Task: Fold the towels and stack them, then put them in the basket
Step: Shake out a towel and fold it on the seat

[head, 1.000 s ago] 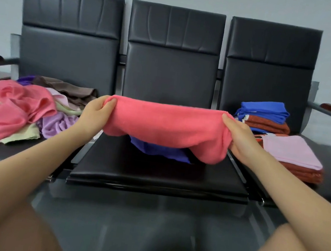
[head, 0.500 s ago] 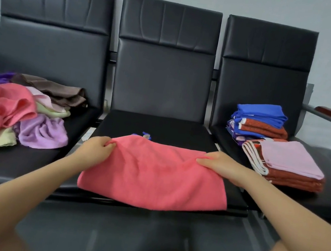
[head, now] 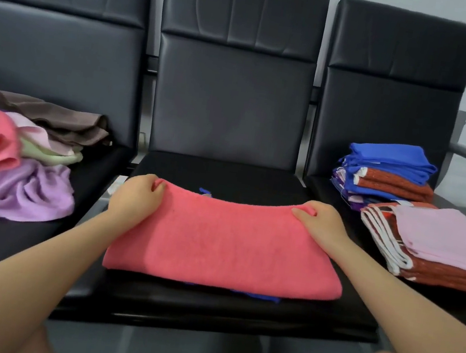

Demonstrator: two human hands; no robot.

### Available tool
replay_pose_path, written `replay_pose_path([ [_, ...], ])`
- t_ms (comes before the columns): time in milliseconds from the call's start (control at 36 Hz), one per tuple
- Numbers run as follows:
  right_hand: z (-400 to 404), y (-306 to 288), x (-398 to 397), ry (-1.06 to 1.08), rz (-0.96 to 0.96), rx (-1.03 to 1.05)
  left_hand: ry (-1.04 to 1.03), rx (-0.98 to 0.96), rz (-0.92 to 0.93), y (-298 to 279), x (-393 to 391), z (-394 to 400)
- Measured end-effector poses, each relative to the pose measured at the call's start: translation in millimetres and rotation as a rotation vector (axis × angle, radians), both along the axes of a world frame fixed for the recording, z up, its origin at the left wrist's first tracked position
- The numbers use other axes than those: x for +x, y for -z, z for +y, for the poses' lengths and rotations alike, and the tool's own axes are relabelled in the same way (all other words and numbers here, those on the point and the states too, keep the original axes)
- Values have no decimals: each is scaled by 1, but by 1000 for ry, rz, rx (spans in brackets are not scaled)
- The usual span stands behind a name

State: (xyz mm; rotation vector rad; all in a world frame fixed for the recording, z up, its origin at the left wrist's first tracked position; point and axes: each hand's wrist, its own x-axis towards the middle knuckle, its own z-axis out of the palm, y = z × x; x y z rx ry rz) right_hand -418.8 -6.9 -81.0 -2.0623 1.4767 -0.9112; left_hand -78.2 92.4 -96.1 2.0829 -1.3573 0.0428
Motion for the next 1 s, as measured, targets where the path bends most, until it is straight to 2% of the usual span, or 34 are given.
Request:
replay_pose_path([
  [83,-9,9,3,25,111,-41,23,57,-58,13,3,-9],
  [222,-13,17,7,39,379,47,21,60,-83,25,4,-13],
  [389,-9,13,4,94,424,108,-41,108,-6,24,10,-6],
  [556,8,-4,-3,201,319,316,-93,162,53,18,18,8],
  [639,15,-8,-6,185,328,434,-81,219,74,15,17,19],
  [806,30,-5,-6,125,320,508,-48,282,162,7,-7,40],
  [889,32,-3,-6,138,167,510,-15,252,245,4,-15,44],
  [1000,36,-12,-6,180,-204,593,-25,106,385,1,-15,46],
])
